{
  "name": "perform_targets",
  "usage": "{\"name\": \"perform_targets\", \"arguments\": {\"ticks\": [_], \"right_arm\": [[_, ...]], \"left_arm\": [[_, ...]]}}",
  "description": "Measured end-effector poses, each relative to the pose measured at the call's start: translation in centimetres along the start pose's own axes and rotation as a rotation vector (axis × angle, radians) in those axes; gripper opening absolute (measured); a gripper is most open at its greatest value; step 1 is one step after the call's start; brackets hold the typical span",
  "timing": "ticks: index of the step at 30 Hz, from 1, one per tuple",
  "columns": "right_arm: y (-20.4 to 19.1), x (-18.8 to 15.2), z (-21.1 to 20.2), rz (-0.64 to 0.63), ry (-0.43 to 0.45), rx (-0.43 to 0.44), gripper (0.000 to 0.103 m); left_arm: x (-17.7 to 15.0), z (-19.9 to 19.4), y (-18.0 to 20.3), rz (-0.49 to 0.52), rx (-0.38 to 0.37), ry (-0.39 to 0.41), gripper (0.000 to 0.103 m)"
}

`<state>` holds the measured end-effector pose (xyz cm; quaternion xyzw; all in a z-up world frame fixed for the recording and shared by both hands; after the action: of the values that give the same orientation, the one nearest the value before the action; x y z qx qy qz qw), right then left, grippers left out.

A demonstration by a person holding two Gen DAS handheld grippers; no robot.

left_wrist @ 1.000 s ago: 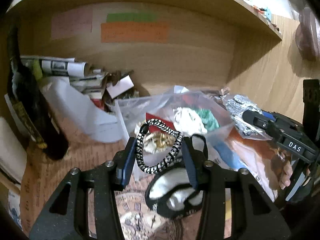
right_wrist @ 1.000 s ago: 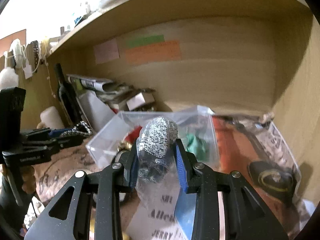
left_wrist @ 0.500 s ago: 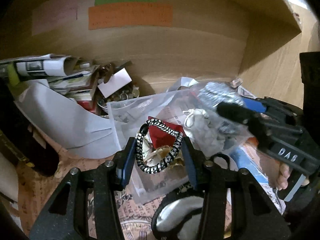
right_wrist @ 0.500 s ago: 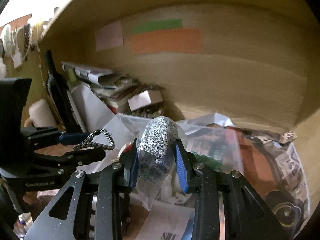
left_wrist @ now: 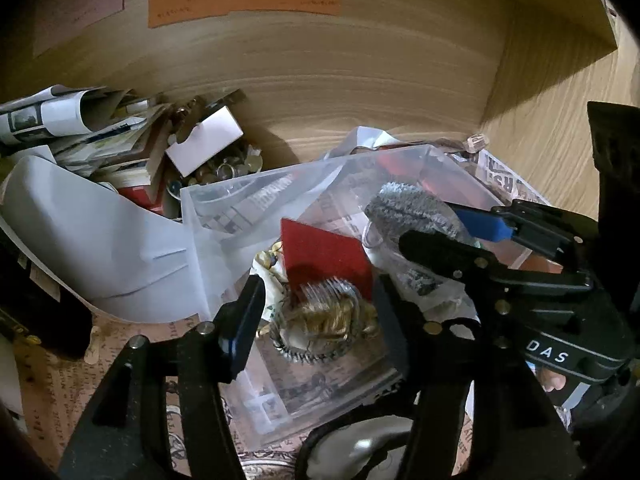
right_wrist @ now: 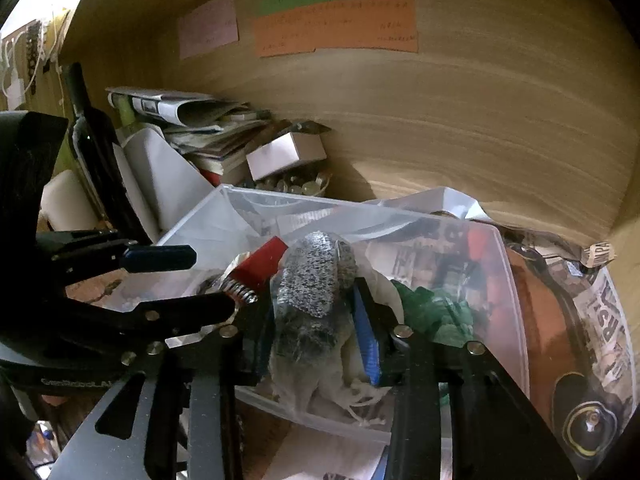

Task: Organize soft objects
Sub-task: 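Carry and drop the bracelet into the box with the left tool while the right tool drops the sock, then grasp the white black-trimmed cloth with the left tool while the right tool grasps the yellow sponge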

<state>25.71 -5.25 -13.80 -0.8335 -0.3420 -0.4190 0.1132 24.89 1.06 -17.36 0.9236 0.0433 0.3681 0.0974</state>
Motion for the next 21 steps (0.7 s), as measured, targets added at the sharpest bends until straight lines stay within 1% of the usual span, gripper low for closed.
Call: {"name": "perform_targets", "arguments": {"ticks": [2, 5, 10, 16, 18, 20, 21], "right_arm": [[-0.1, 0.0, 0.1, 0.002, -0.010, 0.010, 0.044], [0.1, 0.0, -0.1, 0.018, -0.010, 0.020, 0.053], [0.3, 0.9, -1.9, 0.027, 0.034, 0.009, 0.059], [0.1, 2.1, -5.9, 0.014, 0.114, -0.028, 0.066], [-0.1, 2.2, -7.1, 0.003, 0.133, -0.039, 0.069], [-0.6, 2.0, -8.3, -0.012, 0.153, -0.050, 0.073], [-0.8, 1.9, -8.8, -0.020, 0.159, -0.057, 0.074]], "left_arm": [[0.0, -0.2, 0.0, -0.002, -0.002, 0.002, 0.059], [0.1, -1.2, 0.0, -0.003, -0.007, 0.022, 0.059], [0.6, -4.2, 0.2, 0.000, -0.009, 0.080, 0.062], [0.9, -8.7, 0.5, 0.001, -0.012, 0.173, 0.075], [0.9, -9.7, 0.5, 0.006, -0.005, 0.199, 0.084], [0.6, -10.9, 0.4, 0.009, 0.009, 0.227, 0.087], [0.4, -11.3, 0.4, 0.011, 0.012, 0.234, 0.088]]}}
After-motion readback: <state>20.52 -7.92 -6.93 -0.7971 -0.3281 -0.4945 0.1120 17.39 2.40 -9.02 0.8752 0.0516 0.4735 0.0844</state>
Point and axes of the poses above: each gripper's, at about its wrist camera, not at the fingertips, and z roughly the way its jaws point, y to its right, x to its top, the point moved 10 cm from there along z, roughly the way its jaws point, and after that the axes turned 12 degrees about -z, right-handed, at the moved point
